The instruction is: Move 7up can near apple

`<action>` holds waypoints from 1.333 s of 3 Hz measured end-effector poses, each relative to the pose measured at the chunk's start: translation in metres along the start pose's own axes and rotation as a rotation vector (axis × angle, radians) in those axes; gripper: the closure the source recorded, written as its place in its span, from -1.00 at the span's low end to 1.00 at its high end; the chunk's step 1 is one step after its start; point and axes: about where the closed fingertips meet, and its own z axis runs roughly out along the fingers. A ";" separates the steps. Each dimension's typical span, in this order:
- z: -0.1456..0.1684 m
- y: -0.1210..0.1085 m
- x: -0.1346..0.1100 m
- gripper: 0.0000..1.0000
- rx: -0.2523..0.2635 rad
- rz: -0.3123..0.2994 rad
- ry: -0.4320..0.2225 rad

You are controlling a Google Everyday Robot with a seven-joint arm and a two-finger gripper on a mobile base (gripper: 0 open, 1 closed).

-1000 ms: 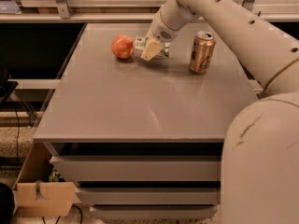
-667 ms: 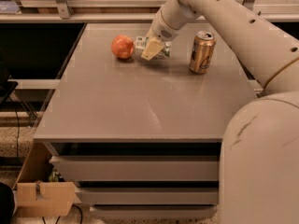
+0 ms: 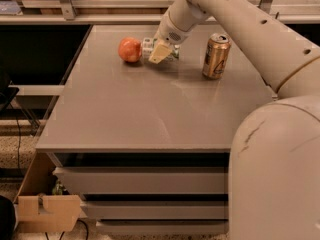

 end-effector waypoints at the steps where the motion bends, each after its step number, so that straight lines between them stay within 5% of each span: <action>1: 0.006 0.005 -0.001 -1.00 -0.022 -0.001 -0.001; 4: -0.026 0.001 -0.007 -1.00 -0.011 -0.027 -0.033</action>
Offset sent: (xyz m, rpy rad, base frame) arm -0.0056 0.0033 -0.0067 0.0037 0.0270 0.0126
